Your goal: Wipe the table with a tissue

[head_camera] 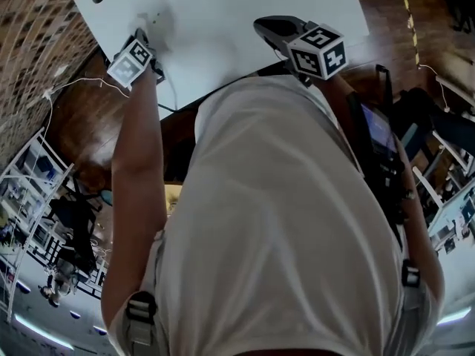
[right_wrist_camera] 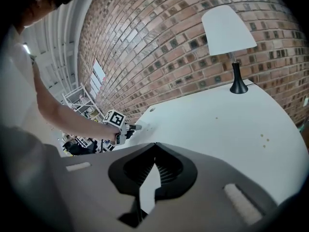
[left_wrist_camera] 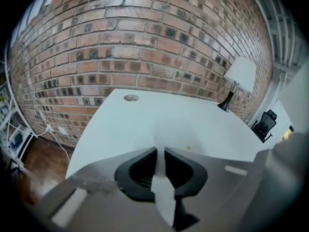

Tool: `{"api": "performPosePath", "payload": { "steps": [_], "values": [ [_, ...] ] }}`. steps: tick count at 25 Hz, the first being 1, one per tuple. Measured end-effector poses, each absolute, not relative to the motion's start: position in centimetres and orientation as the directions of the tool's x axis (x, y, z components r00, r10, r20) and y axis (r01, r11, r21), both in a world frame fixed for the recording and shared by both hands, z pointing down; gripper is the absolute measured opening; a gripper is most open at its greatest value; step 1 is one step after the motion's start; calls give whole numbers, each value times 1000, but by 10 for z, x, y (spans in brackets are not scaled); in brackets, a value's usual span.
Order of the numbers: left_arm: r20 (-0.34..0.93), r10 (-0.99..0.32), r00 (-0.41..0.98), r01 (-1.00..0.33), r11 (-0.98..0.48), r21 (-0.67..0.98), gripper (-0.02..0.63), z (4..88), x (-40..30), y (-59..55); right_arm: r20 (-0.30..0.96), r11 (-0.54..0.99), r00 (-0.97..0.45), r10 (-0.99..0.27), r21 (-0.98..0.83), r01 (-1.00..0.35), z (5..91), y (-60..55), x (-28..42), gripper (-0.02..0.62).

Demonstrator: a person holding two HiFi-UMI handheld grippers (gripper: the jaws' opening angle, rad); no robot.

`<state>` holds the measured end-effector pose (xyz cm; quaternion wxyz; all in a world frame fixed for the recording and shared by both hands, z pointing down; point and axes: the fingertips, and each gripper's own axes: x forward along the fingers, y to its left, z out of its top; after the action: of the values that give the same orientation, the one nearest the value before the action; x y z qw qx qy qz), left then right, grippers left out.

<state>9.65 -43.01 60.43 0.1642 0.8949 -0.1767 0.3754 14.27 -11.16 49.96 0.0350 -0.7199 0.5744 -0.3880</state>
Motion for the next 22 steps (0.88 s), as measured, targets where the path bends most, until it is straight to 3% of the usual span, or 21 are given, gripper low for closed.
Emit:
{"api": "performPosePath", "payload": {
  "steps": [12, 22],
  "values": [
    [779, -203, 593, -373, -927, 43, 38, 619, 119, -419, 512, -370, 60, -857, -532, -762, 506, -108, 163, 8],
    [798, -236, 555, -464, -884, 61, 35, 619, 132, -386, 514, -373, 59, -856, -535, -758, 506, -103, 163, 8]
  ]
}}
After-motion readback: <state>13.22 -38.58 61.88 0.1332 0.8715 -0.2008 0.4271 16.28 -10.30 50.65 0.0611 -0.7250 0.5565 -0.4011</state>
